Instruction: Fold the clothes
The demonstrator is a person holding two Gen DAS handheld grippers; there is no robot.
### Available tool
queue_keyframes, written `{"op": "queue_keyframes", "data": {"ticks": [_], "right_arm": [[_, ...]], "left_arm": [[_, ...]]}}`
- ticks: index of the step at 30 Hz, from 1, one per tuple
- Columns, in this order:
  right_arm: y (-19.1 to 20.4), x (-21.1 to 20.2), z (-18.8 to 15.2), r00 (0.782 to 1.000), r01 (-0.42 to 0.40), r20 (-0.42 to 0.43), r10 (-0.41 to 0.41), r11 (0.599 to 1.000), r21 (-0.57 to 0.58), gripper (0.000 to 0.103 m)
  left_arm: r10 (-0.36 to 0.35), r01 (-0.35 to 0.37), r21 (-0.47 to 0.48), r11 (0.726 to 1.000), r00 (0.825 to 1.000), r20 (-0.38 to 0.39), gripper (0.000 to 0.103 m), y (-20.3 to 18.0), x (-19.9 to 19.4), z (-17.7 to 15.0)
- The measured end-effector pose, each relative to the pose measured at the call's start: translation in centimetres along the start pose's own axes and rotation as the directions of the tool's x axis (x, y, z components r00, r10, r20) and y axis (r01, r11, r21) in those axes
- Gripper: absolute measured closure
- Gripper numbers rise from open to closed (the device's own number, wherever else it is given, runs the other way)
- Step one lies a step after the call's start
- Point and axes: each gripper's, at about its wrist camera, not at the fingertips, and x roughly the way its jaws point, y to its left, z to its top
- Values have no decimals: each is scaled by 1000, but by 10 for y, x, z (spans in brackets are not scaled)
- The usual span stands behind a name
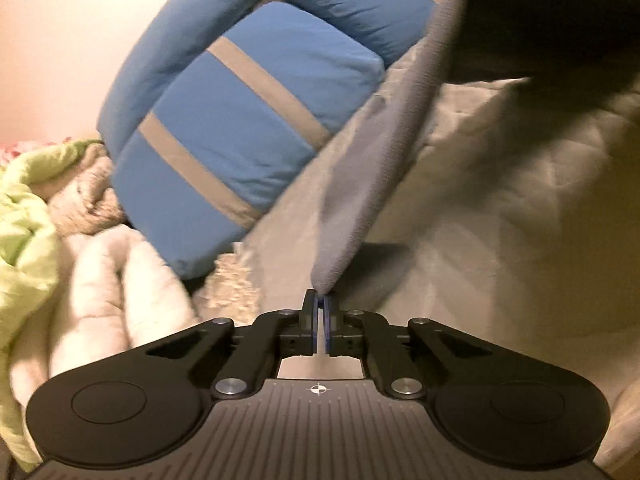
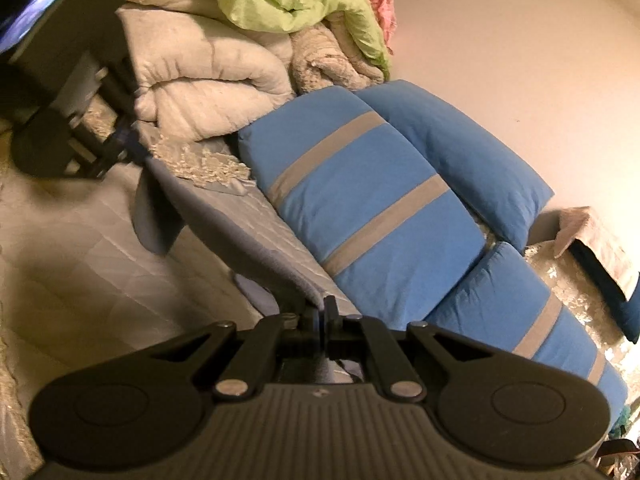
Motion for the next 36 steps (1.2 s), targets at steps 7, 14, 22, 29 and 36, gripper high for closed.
{"op": "queue_keyframes", "data": {"ticks": [7,14,22,29,36], "right_arm": [[8,-3,3,1000,-23,18,23,1000,-8,99],[23,-24,-12,989,-142,22,145,984,-104,99],[36,-49,-34,952,-299,0,305,934,-196,99],[29,-55,-43,947,-319,-20,321,932,-169,54],[-4,-76,-60,958,-286,-8,287,955,-77,31]], "left_arm": [[86,-91,148,985,995,41,101,29,2,3],[33,-55,328,943,997,72,101,23,-10,-7],[-251,258,229,939,966,-59,101,13,-20,-41],[-444,451,60,890,890,-101,98,30,-21,-49],[-557,534,-390,750,828,65,61,89,-20,-78]]}}
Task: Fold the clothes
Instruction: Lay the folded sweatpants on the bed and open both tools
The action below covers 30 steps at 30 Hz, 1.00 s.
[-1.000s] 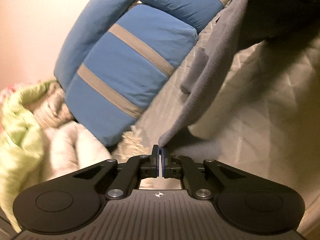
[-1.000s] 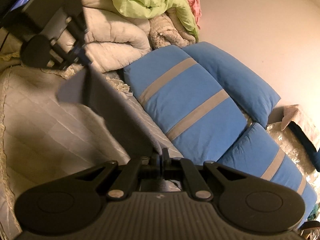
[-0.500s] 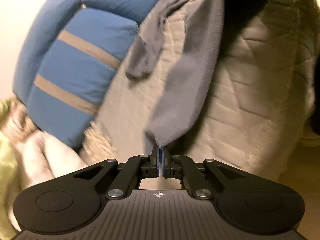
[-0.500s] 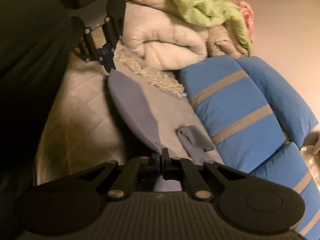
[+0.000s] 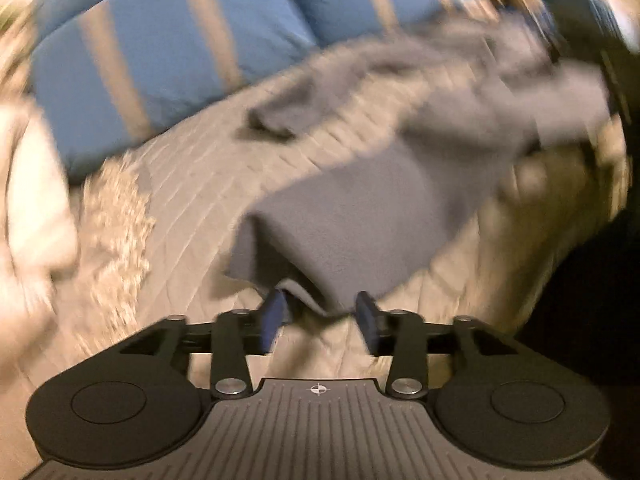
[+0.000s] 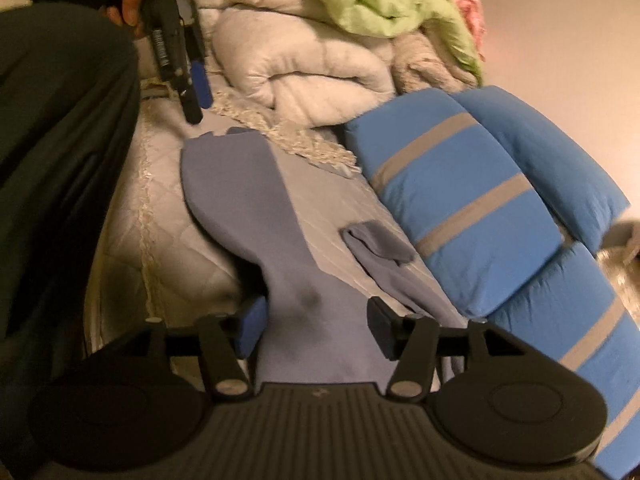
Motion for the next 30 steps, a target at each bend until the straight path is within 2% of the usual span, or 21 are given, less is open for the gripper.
{"op": "queue_keyframes", "data": {"ticks": [2,5,7,9,12,15,16,17,18,21,25,28,30], "right_arm": [[-6,-8,-6,1000,16,-1,-16,1000,19,30],[-12,-17,-14,999,38,-10,-37,998,43,29],[-15,-23,-19,999,46,-19,-45,997,58,28],[-16,-27,-23,998,51,-28,-49,996,70,27],[-18,-33,-30,998,55,-42,-52,995,79,26],[-16,-37,-36,997,59,-56,-55,995,77,26],[-16,-38,-38,997,61,-60,-56,995,77,26],[-16,-39,-40,996,62,-63,-57,995,76,26],[-15,-40,-41,996,64,-64,-59,995,77,26],[-15,-44,-44,996,64,-66,-59,995,82,26],[-15,-48,-46,997,59,-63,-54,995,85,25],[-15,-50,-46,997,60,-57,-55,994,89,25],[-15,-51,-46,997,63,-53,-59,994,87,24]], "left_arm": [[-10,14,-189,982,1000,24,61,23,1,-1],[-2,23,-445,895,999,47,61,56,9,-8],[24,5,-497,867,998,52,61,69,19,-9],[42,-15,-478,878,998,45,62,71,28,-7],[-20,42,-489,871,999,50,62,79,45,-4],[-51,85,-512,855,995,81,64,86,62,-5],[-71,115,-528,842,992,104,70,89,65,-6],[-93,148,-544,826,988,127,91,92,67,-7],[-115,178,-564,807,983,145,96,97,68,-7],[-65,112,-526,843,992,108,98,99,62,5],[58,-32,-460,888,997,42,98,103,36,36],[170,-172,-309,935,985,-32,97,90,20,70],[246,-254,-230,939,967,-63,92,80,19,86]]}}
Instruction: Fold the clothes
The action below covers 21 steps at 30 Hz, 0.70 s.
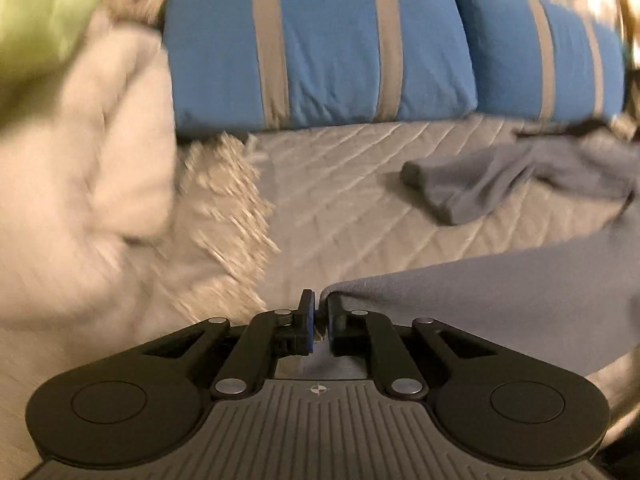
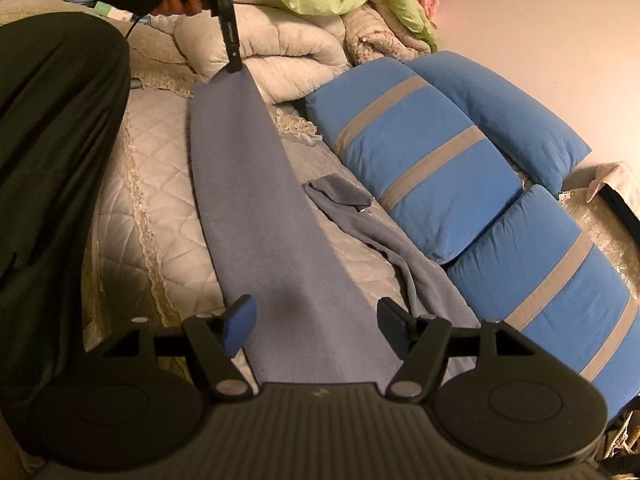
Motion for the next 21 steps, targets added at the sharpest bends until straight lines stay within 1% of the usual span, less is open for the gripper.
{"op": "queue_keyframes", "data": {"ticks": [2,3,4,6,8,10,11,13,14,15,16,18,19,21], "right_arm": [[0,-3,-1,1000,6,5,-6,1000,-6,23],[-1,-4,-1,1000,9,7,-9,1000,-10,23],[-1,-6,-2,1000,12,8,-12,1000,-14,22],[-2,-9,-5,1000,20,6,-20,1000,-20,21],[-6,-12,-9,1000,27,0,-27,999,-17,21],[-9,-15,-14,999,32,-9,-32,999,-6,20],[-11,-16,-16,999,35,-14,-35,999,-1,20],[-14,-19,-21,999,41,-24,-41,999,9,20],[-15,-21,-24,999,43,-27,-43,999,11,19],[-16,-22,-26,998,46,-31,-46,999,13,19],[-17,-24,-29,998,49,-33,-49,999,13,19],[-20,-27,-32,998,59,-35,-59,998,13,18],[-21,-29,-34,997,63,-35,-63,998,16,18],[-25,-32,-37,997,72,-35,-71,997,28,18]], "left_arm": [[56,-55,39,998,998,-11,90,-7,1,7],[86,-85,32,996,996,-16,86,-7,3,8],[113,-113,21,993,993,-21,81,-6,5,9],[130,-131,-42,990,991,-35,65,2,10,5],[117,-124,-110,986,991,-71,59,11,17,-2],[88,-107,-192,976,990,-108,59,21,22,-14],[71,-98,-235,967,990,-122,59,26,25,-20],[16,-66,-350,934,989,-144,59,37,29,-35],[-13,-50,-409,911,988,-152,59,42,31,-42],[-48,-32,-478,878,987,-154,59,47,33,-51],[-84,-14,-544,839,984,-155,59,52,35,-60],[-161,25,-662,749,976,-145,59,60,42,-78],[-199,44,-713,699,971,-135,60,63,45,-87],[-237,80,-791,607,968,-84,61,67,49,-101]]}}
